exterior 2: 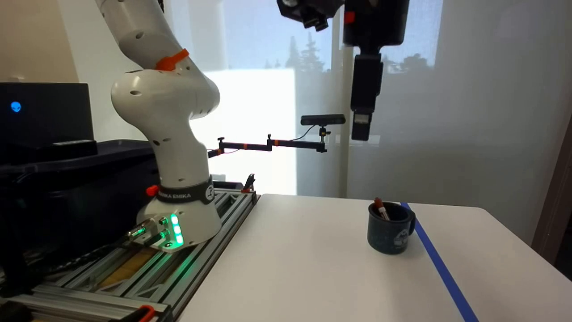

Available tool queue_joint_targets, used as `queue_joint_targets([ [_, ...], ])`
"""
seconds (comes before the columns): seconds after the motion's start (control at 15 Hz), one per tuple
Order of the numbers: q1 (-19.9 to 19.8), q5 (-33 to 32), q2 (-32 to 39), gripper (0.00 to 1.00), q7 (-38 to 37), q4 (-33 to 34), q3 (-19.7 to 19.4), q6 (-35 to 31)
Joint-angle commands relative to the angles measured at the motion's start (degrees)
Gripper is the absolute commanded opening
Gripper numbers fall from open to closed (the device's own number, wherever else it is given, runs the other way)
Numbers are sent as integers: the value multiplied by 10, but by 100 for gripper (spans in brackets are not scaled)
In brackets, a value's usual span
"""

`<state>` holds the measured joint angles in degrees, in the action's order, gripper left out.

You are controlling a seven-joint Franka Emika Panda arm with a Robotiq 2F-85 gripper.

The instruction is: Put the marker on the table

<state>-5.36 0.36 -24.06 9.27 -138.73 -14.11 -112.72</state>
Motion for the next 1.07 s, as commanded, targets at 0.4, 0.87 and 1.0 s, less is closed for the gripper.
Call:
queue_joint_targets([
  [0.4,-11,137,128,100,-196,48,39,61],
  [0.87,-9,272,198,100,-326,64,53,44],
  [1.0,-7,309,216,100,-360,68,59,45],
])
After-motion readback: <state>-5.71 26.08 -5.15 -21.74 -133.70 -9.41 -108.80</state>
